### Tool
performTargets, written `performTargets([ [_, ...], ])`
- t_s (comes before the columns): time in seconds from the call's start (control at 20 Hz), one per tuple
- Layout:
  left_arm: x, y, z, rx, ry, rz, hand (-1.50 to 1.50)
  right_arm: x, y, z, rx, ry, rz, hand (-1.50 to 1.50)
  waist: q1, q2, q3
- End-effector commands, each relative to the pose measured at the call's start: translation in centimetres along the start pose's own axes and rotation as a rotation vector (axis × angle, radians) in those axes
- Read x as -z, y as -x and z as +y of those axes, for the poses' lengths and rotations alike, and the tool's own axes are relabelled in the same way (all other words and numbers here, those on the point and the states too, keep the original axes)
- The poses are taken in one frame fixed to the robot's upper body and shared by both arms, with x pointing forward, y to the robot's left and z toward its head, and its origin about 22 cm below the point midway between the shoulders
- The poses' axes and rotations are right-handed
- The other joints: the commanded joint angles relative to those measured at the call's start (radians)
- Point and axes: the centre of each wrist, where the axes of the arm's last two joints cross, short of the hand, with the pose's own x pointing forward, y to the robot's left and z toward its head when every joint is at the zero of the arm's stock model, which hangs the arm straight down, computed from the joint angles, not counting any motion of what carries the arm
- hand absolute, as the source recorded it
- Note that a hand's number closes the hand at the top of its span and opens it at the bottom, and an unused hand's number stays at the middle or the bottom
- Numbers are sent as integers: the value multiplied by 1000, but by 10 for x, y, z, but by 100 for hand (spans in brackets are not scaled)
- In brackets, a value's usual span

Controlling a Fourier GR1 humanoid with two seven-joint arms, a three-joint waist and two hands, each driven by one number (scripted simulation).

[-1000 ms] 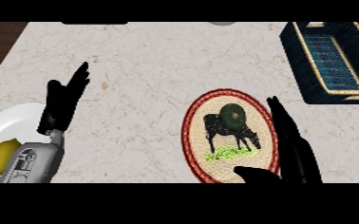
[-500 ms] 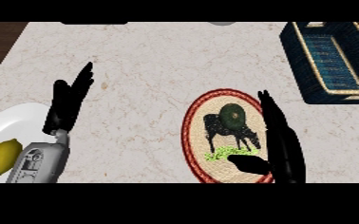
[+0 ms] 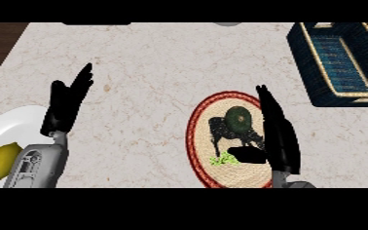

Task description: Pick the squash from the placemat and place it in the basket

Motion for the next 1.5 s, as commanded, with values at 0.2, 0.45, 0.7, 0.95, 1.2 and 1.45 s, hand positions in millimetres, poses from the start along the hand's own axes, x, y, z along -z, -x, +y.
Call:
performTargets([
  [0.2,-25,-6,4,0,-1,-8,0,16,1,9,4,-41,48,-150,4,-1,0],
  [0.45,4,4,15,-7,-8,-5,0,6,10,29,6,-67,46,-150,-1,0,0],
  [0.7,-12,5,7,8,-6,0,0,19,22,38,19,-42,39,-150,1,0,0],
  [0.95,-12,-2,-10,-11,-15,5,0,22,11,37,-34,-88,43,150,1,-1,0],
  [1.2,-8,5,-2,9,-18,1,0,19,22,56,-159,-18,-32,150,0,0,0],
  [1.45,-6,-1,3,-12,19,-8,0,50,-3,40,-298,-39,-18,150,6,0,0],
])
